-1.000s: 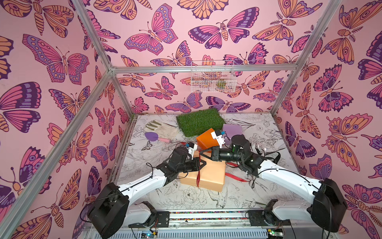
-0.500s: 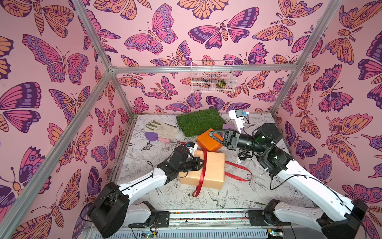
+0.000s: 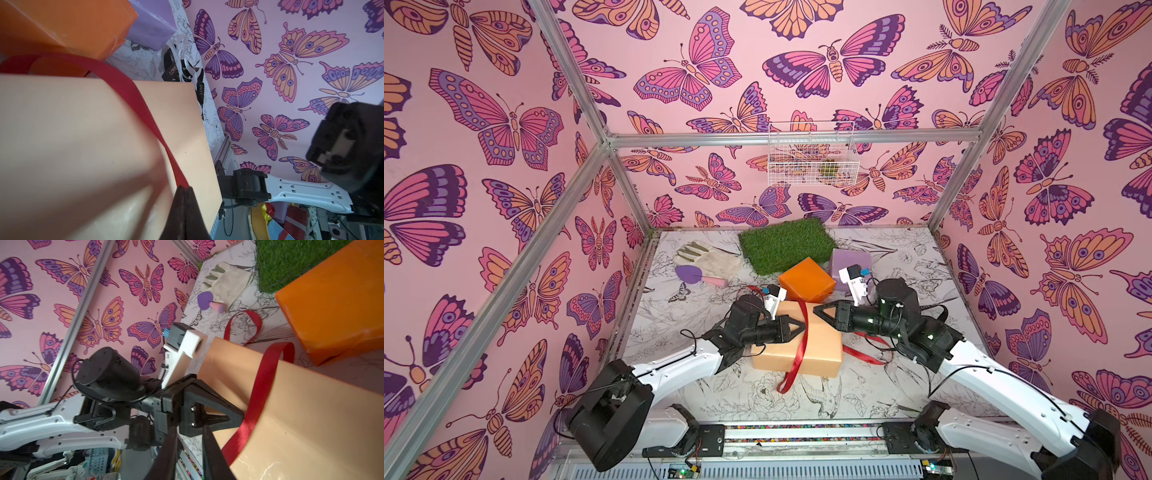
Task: Untie the ribbon bows on the gift boxes
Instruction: Pull the ribbon from the gift box.
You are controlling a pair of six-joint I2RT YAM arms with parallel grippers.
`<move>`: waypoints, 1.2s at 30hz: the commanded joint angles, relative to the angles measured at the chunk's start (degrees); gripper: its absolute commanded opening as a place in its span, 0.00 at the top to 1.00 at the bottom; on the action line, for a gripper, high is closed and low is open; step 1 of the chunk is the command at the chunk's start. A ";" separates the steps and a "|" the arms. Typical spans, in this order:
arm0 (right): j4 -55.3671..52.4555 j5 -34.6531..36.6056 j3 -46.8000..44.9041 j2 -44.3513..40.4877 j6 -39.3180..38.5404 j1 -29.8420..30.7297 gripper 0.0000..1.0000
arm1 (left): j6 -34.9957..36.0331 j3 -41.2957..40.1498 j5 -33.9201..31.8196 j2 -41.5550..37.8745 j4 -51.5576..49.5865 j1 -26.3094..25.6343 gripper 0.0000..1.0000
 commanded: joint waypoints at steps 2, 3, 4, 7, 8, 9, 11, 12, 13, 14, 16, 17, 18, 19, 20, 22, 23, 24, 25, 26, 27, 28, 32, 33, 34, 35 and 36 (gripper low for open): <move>-3.33 0.98 -2.92 -0.30 -0.62 -0.30 0.57 | -6.35 -2.39 4.99 3.74 12.26 0.43 1.00; -3.28 0.68 -3.45 -0.19 -0.61 -0.30 0.53 | -7.19 -2.36 5.21 4.16 13.57 0.57 1.00; -2.96 0.20 -4.05 -0.17 -0.61 -0.25 0.48 | -7.95 -2.29 5.47 4.54 14.90 0.68 1.00; -1.18 -0.82 -6.22 -0.12 -0.61 -0.33 0.45 | -9.38 -2.10 5.86 4.79 15.97 1.23 1.00; -0.59 -1.03 -6.78 -0.03 -0.69 -0.31 0.45 | -9.33 -1.93 5.87 4.61 15.94 1.36 1.00; -0.43 -1.03 -7.13 0.21 -0.70 -0.32 0.45 | -9.04 -1.71 5.77 4.38 15.91 1.47 1.00; -0.84 -0.43 -7.19 1.22 -0.78 -0.28 0.48 | -7.84 -1.35 5.21 3.56 13.56 1.63 1.00; -1.10 -0.23 -7.09 1.85 -0.79 -0.26 0.50 | -7.30 -1.24 5.03 3.18 12.48 1.67 1.00; -1.80 0.31 -6.86 2.56 -0.79 -0.30 0.52 | -6.66 -1.09 4.91 2.59 11.13 1.84 1.00; -2.77 1.09 -6.38 3.31 -0.70 -0.20 0.52 | -6.14 -1.04 4.69 1.84 8.92 2.33 1.00; -6.35 4.17 -4.35 4.42 -0.61 0.64 0.52 | -5.47 -1.53 3.36 -0.82 4.68 3.62 1.00; -9.15 7.34 -2.72 4.86 -0.76 1.75 0.52 | -4.61 -1.93 2.41 -2.61 2.22 4.42 1.00; -11.86 10.37 -0.97 5.32 -1.17 3.14 0.51 | -3.27 -2.09 1.15 -6.01 -1.10 5.14 1.00; -14.22 12.70 0.59 5.90 -1.22 4.14 0.51 | -1.58 -2.03 -0.21 -8.10 -4.37 5.51 1.00; -16.72 15.09 2.24 6.72 -1.15 5.18 0.50 | 0.68 -1.64 -2.08 -10.72 -8.79 5.66 1.00; -21.56 18.79 5.51 8.80 -0.42 7.16 0.49 | 4.52 -0.68 -6.27 -14.79 -16.09 5.81 1.00; -24.33 20.67 7.53 10.28 -0.26 8.10 0.49 | 6.24 -0.29 -8.08 -16.46 -19.11 5.85 1.00; -26.97 22.77 9.62 11.69 -0.21 9.36 0.48 | 7.51 0.00 -9.92 -17.67 -21.59 5.95 0.99; -29.65 25.54 11.21 13.19 -0.09 10.51 0.46 | 8.32 0.08 -11.09 -18.32 -22.83 5.94 0.98; -32.20 28.06 13.50 14.87 -0.20 11.89 0.45 | 9.18 0.10 -11.83 -18.65 -23.62 6.01 0.98; -34.05 30.20 15.58 16.70 -0.31 13.12 0.43 | 9.88 0.17 -12.16 -18.47 -24.01 6.07 0.98; -35.70 31.95 17.37 18.40 -0.39 14.09 0.43 | 10.18 0.26 -12.25 -18.08 -24.20 6.12 0.97; -40.54 36.66 24.13 24.72 -0.78 16.51 0.42 | 10.22 0.63 -11.12 -16.14 -24.14 6.14 0.98; -41.21 37.22 25.29 26.00 -0.92 16.81 0.42 | 10.23 0.46 -11.10 -16.12 -23.98 6.12 0.98; -41.91 37.89 26.44 27.26 -0.96 17.07 0.42 | 10.23 0.22 -11.13 -16.25 -23.75 6.19 0.98; -42.63 38.53 27.39 28.43 -0.87 17.25 0.43 | 10.23 -0.18 -11.32 -16.58 -23.56 6.17 0.98; -42.96 38.68 27.96 29.36 -0.99 17.25 0.46 | 10.23 -0.56 -11.58 -17.01 -23.38 6.21 0.98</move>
